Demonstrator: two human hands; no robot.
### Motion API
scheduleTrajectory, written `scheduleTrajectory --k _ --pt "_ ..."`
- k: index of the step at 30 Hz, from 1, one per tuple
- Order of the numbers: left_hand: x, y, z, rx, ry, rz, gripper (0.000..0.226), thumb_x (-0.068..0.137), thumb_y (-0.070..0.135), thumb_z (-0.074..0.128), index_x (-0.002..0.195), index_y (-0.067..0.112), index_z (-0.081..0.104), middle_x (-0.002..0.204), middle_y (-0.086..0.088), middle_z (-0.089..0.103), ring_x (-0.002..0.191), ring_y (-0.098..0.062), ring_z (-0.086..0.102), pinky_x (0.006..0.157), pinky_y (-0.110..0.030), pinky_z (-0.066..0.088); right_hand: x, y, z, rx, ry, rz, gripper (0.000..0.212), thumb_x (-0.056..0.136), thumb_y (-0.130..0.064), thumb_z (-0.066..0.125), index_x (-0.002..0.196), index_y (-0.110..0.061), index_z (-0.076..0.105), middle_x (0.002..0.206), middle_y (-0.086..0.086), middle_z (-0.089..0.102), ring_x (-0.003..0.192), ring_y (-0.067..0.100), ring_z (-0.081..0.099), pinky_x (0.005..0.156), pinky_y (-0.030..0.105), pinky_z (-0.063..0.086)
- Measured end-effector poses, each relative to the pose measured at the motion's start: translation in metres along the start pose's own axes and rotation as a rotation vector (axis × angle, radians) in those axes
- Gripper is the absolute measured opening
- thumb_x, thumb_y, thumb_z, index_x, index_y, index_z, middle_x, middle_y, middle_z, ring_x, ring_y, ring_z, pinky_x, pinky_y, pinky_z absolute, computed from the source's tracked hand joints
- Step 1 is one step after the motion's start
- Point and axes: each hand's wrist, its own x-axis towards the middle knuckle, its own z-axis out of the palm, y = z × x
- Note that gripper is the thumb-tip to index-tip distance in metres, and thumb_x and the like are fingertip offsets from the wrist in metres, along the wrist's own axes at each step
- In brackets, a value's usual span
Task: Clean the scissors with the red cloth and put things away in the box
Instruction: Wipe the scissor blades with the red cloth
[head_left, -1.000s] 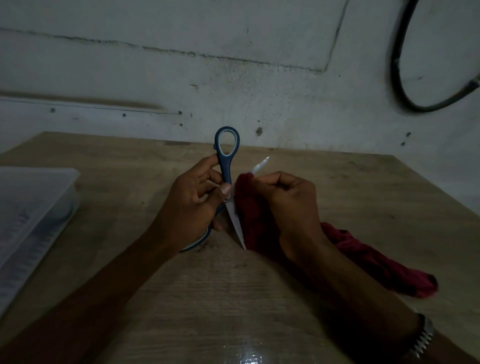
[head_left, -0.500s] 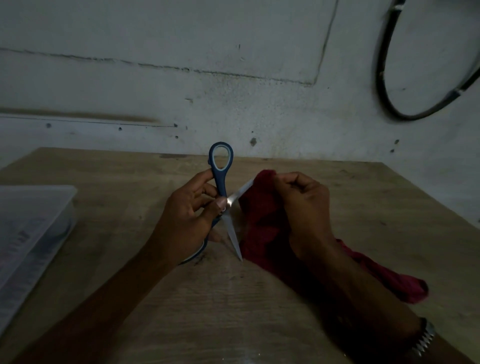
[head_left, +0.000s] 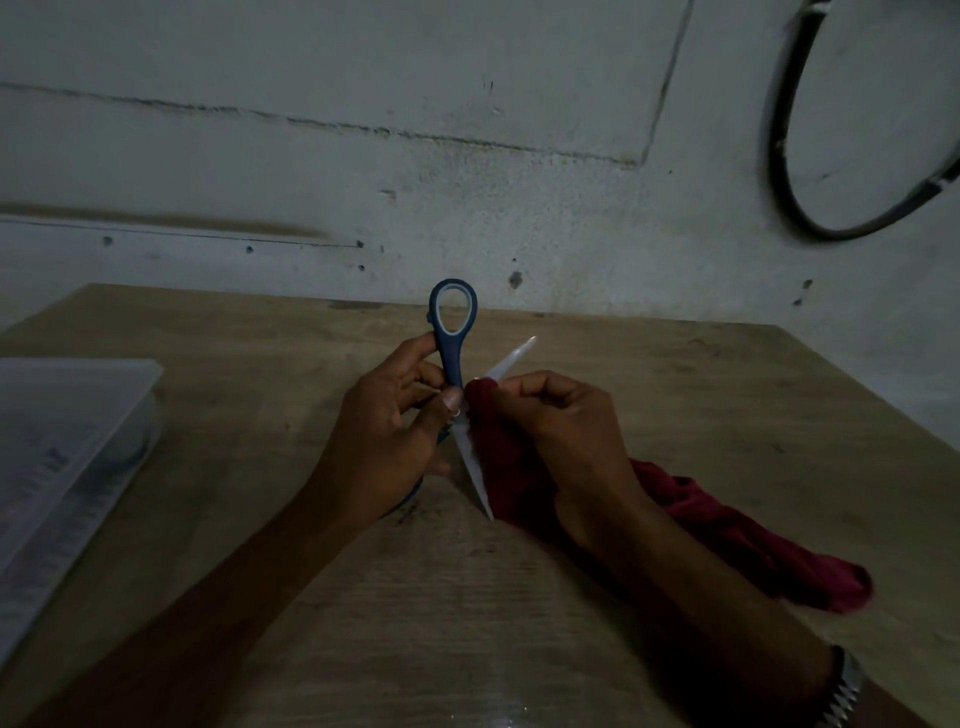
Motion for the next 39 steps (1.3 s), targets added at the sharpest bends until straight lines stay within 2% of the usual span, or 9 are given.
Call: scheduleTrajectory --k 3,8,14,17,21,25,28,33,39 --pt "0.0 0.005 0.002 0.014 -0.019 0.009 0.045 0.096 0.007 0.062 0.136 0.026 0.053 0.09 0.013 0.069 0.093 -0.008 0.071 0.049 -0.036 0.059 0.002 -0.008 -0.002 0.122 0.006 0.052 0.015 0.086 -0.01 0.084 0.096 0.001 0.079 0.089 0.014 0.082 0.073 0.019 0.077 0.067 0.027 0.063" --pt "-0.004 0.01 0.002 0.002 -0.039 0.02 0.04 0.096 0.005 0.062 0.133 0.019 0.052 0.088 0.013 0.067 0.089 -0.01 0.072 0.045 -0.038 0.059 0.006 -0.02 -0.012 0.358 0.12 0.075 0.015 0.085 -0.013 0.081 0.098 -0.005 0.08 0.104 0.018 0.081 0.094 0.03 0.079 0.084 0.044 0.065" --pt "-0.003 0.01 0.001 0.019 -0.03 -0.004 0.04 0.096 0.009 0.063 0.131 0.023 0.053 0.089 0.015 0.068 0.09 -0.008 0.072 0.048 -0.04 0.06 -0.005 -0.001 -0.001 0.088 0.048 0.017 0.018 0.087 -0.02 0.081 0.096 -0.005 0.076 0.09 0.007 0.082 0.078 0.017 0.078 0.069 0.03 0.065" --pt "-0.002 0.009 -0.001 0.024 -0.019 -0.016 0.04 0.096 0.008 0.062 0.132 0.024 0.052 0.095 0.011 0.067 0.093 -0.006 0.071 0.048 -0.037 0.059 -0.006 0.003 0.003 0.036 0.023 0.016 0.018 0.089 -0.019 0.082 0.096 -0.004 0.076 0.087 0.008 0.082 0.077 0.02 0.078 0.071 0.034 0.066" --pt "-0.001 0.011 -0.003 0.018 -0.051 -0.018 0.035 0.097 0.007 0.06 0.128 0.02 0.051 0.101 -0.001 0.068 0.092 -0.014 0.072 0.048 -0.04 0.06 -0.002 -0.001 0.001 -0.016 0.054 -0.075 0.012 0.085 -0.015 0.084 0.088 -0.007 0.075 0.08 0.003 0.081 0.07 0.012 0.077 0.064 0.022 0.063" --pt "-0.002 0.015 -0.005 -0.003 -0.081 -0.01 0.034 0.097 0.006 0.06 0.127 0.018 0.051 0.099 0.0 0.069 0.091 -0.013 0.072 0.048 -0.038 0.059 0.002 -0.016 -0.007 0.129 0.12 -0.069 0.03 0.072 -0.025 0.088 0.091 -0.005 0.076 0.085 0.009 0.081 0.078 0.023 0.079 0.071 0.036 0.068" --pt "-0.003 0.015 -0.005 0.008 -0.081 -0.001 0.036 0.097 0.008 0.06 0.13 0.018 0.05 0.103 0.003 0.069 0.092 -0.011 0.071 0.049 -0.037 0.059 0.007 -0.02 -0.014 0.221 0.174 -0.029 0.026 0.081 -0.022 0.087 0.094 -0.004 0.075 0.086 0.012 0.081 0.075 0.027 0.078 0.068 0.047 0.067" --pt "-0.002 0.012 -0.005 -0.018 -0.071 -0.015 0.034 0.097 0.007 0.061 0.128 0.019 0.053 0.1 0.003 0.07 0.093 -0.013 0.073 0.052 -0.034 0.06 -0.001 0.006 0.002 0.016 0.057 -0.059 0.026 0.09 -0.02 0.082 0.098 0.002 0.072 0.088 0.01 0.08 0.073 0.016 0.075 0.065 0.026 0.062" --pt "0.001 0.009 -0.006 -0.035 -0.073 0.004 0.031 0.097 0.001 0.06 0.125 0.013 0.056 0.095 0.001 0.072 0.093 -0.012 0.073 0.063 -0.02 0.058 0.004 0.001 0.0 -0.056 0.04 -0.139 0.02 0.085 -0.012 0.088 0.092 0.001 0.075 0.084 0.012 0.081 0.072 0.022 0.078 0.066 0.028 0.063"
